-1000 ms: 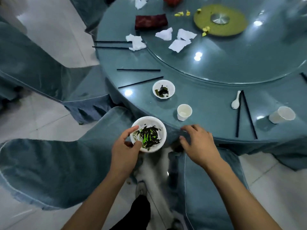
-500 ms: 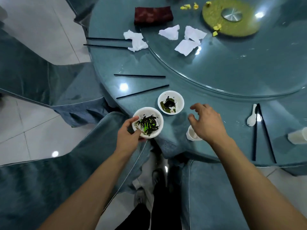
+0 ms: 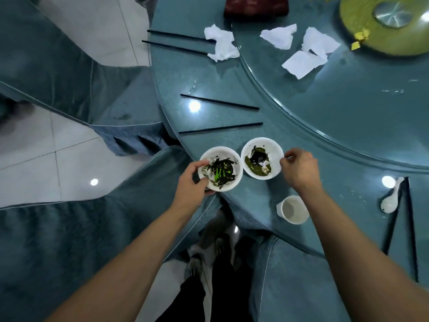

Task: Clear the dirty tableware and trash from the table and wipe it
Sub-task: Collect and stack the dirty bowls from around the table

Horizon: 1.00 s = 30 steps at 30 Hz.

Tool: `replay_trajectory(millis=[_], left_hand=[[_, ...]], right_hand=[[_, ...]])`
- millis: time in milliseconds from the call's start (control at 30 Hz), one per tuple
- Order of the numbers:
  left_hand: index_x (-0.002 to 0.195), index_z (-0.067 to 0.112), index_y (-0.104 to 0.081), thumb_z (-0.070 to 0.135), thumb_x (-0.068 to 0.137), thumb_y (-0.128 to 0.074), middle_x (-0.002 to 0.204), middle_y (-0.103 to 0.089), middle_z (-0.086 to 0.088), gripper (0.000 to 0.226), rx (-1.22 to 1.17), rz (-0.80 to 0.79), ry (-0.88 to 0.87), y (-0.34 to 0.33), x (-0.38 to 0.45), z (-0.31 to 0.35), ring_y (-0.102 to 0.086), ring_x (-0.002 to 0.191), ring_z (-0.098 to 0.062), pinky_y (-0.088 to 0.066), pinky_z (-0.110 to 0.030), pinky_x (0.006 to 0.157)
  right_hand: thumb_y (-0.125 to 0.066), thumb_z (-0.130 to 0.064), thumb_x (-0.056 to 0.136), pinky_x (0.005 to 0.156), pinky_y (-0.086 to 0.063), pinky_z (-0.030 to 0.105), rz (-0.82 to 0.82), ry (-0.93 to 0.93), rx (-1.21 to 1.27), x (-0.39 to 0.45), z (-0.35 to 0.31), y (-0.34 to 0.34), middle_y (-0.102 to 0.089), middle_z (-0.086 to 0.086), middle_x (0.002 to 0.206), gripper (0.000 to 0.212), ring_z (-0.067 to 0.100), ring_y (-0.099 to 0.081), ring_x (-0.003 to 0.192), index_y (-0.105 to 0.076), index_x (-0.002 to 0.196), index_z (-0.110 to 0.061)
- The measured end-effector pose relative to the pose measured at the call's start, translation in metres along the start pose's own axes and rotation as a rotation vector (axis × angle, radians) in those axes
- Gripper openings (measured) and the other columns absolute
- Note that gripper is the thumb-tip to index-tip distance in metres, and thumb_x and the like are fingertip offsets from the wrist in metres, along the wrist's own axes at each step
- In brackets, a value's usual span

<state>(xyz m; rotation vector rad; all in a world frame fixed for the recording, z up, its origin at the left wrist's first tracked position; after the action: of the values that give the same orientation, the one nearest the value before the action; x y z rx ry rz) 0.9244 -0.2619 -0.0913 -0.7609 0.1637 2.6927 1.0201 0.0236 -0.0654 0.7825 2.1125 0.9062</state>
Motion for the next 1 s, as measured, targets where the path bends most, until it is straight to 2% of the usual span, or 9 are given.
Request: replay_trajectory(millis=[100, 200, 267, 367, 433, 533, 633, 733, 1000], left_hand=[[0.127, 0.023, -0.059, -0.007, 0.099, -0.046, 0.13, -0.059, -0.004, 0.043, -0.04, -0.008, 0.004, 0.001, -0.002, 0.003, -0.068, 0.107, -0.029, -0.062, -0.03, 0.071], [0.143, 0.028, -0.045, 0.001, 0.104, -0.043, 0.128, -0.056, 0.002, 0.047, -0.074, -0.018, 0.007, 0.002, -0.003, 0.005, -0.066, 0.108, -0.026, -0.063, -0.033, 0.074], [0.148, 0.028, -0.04, 0.007, 0.106, -0.041, 0.13, -0.056, -0.004, 0.046, -0.105, -0.011, 0.039, 0.003, -0.002, 0.002, -0.067, 0.109, -0.031, -0.063, -0.036, 0.076], [0.148, 0.027, -0.04, 0.015, 0.108, -0.04, 0.137, -0.056, -0.013, 0.041, -0.111, -0.003, 0.061, 0.005, -0.001, -0.003, -0.067, 0.112, -0.036, -0.063, -0.037, 0.077], [0.148, 0.025, -0.04, 0.015, 0.107, -0.043, 0.133, -0.058, -0.013, 0.041, -0.105, 0.004, 0.054, 0.005, -0.003, -0.001, -0.066, 0.111, -0.036, -0.063, -0.037, 0.077], [0.145, 0.024, -0.042, 0.001, 0.098, -0.057, 0.121, -0.059, -0.001, 0.055, -0.05, 0.013, 0.009, 0.003, -0.006, 0.004, -0.066, 0.111, -0.027, -0.061, -0.03, 0.071], [0.142, 0.026, -0.046, -0.011, 0.09, -0.061, 0.118, -0.059, 0.004, 0.066, -0.008, 0.045, -0.017, 0.002, -0.007, 0.005, -0.064, 0.109, -0.019, -0.062, -0.03, 0.071], [0.141, 0.028, -0.049, -0.016, 0.086, -0.058, 0.116, -0.059, 0.003, 0.07, -0.012, 0.105, -0.005, 0.002, -0.008, 0.007, -0.063, 0.106, -0.017, -0.063, -0.031, 0.068], [0.127, 0.042, -0.057, -0.012, 0.085, -0.058, 0.112, -0.06, 0.012, 0.068, 0.107, 0.203, -0.075, 0.031, -0.035, 0.025, -0.064, 0.104, -0.018, -0.062, -0.03, 0.062]], right_hand=[[-0.057, -0.016, 0.089, 0.075, -0.041, 0.025, 0.145, 0.02, 0.103, -0.008, -0.009, 0.029, -0.071, 0.006, 0.087, 0.018, 0.029, -0.067, 0.091, -0.07, 0.101, -0.011], [-0.059, -0.019, 0.089, 0.079, -0.052, 0.032, 0.235, 0.096, 0.24, -0.022, -0.033, 0.049, -0.074, 0.002, 0.084, 0.018, 0.021, -0.068, 0.079, -0.072, 0.101, -0.016], [-0.062, -0.017, 0.089, 0.073, -0.053, 0.031, 0.155, 0.171, 0.329, -0.032, -0.055, 0.04, -0.071, -0.006, 0.074, 0.014, 0.012, -0.064, 0.067, -0.072, 0.098, -0.02], [-0.063, -0.017, 0.092, 0.062, -0.048, 0.027, -0.009, 0.285, 0.239, -0.047, -0.082, 0.006, -0.065, -0.012, 0.066, 0.012, 0.003, -0.056, 0.056, -0.071, 0.094, -0.026], [-0.062, -0.024, 0.095, 0.069, -0.051, 0.028, -0.099, 0.287, 0.154, -0.052, -0.085, -0.018, -0.067, -0.011, 0.072, 0.009, 0.003, -0.06, 0.063, -0.07, 0.099, -0.026], [-0.06, -0.032, 0.097, 0.079, -0.052, 0.033, -0.147, 0.29, 0.087, -0.058, -0.081, -0.035, -0.07, -0.005, 0.088, 0.02, 0.019, -0.065, 0.082, -0.066, 0.115, -0.024], [-0.059, -0.032, 0.097, 0.08, -0.049, 0.033, -0.116, 0.319, 0.053, -0.063, -0.071, -0.031, -0.066, -0.005, 0.091, 0.025, 0.017, -0.063, 0.083, -0.063, 0.12, -0.023], [-0.06, -0.028, 0.095, 0.086, -0.052, 0.041, -0.085, 0.374, -0.012, -0.067, -0.064, -0.023, -0.067, 0.0, 0.094, 0.024, 0.019, -0.062, 0.084, -0.062, 0.119, -0.021], [-0.061, -0.027, 0.094, 0.088, -0.052, 0.044, -0.079, 0.43, -0.014, -0.086, -0.071, -0.014, -0.062, -0.002, 0.096, 0.026, 0.018, -0.061, 0.089, -0.061, 0.121, -0.024]])
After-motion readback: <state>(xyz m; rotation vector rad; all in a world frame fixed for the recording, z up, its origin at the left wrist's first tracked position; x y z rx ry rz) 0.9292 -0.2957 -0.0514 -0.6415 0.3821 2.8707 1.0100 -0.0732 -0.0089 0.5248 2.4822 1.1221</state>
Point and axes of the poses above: each hand's wrist, its own x-axis towards the middle knuckle, its own y-axis out of the back of the hand, z = x × y, the point moved 8 cm from there along x, towards the middle knuckle
